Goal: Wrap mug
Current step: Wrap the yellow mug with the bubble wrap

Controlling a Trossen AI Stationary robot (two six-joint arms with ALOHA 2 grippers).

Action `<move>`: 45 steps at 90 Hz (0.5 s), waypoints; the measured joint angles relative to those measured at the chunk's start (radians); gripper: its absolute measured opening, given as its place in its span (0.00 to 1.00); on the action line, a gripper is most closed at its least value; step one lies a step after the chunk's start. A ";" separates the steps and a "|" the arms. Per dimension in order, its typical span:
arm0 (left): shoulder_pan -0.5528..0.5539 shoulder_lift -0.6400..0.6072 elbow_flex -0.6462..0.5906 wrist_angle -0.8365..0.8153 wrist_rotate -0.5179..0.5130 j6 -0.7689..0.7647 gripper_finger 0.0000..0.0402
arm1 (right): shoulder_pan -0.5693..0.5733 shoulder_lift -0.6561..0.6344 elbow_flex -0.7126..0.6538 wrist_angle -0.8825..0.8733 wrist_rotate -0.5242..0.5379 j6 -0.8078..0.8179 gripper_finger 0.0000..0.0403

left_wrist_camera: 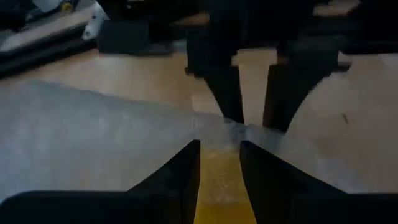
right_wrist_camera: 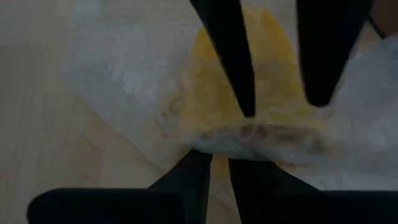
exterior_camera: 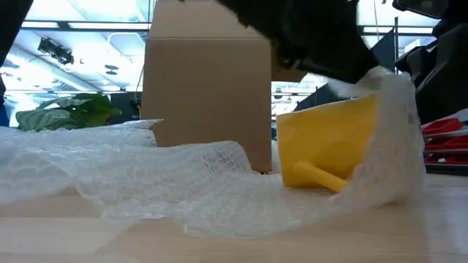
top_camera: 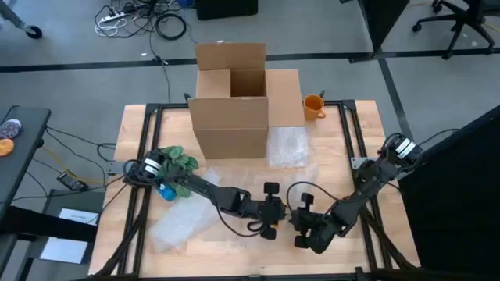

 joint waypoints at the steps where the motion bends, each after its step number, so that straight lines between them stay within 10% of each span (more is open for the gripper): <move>1: 0.002 -0.009 -0.015 0.018 0.004 -0.003 0.25 | 0.000 0.000 0.000 0.000 0.000 0.000 0.08; 21: 0.026 -0.167 -0.300 0.379 0.050 -0.029 0.25 | -0.004 0.000 0.000 0.001 0.000 0.000 0.08; 45: 0.006 -0.151 -0.321 0.471 0.110 -0.031 0.25 | -0.021 0.000 0.000 0.002 -0.048 0.024 0.08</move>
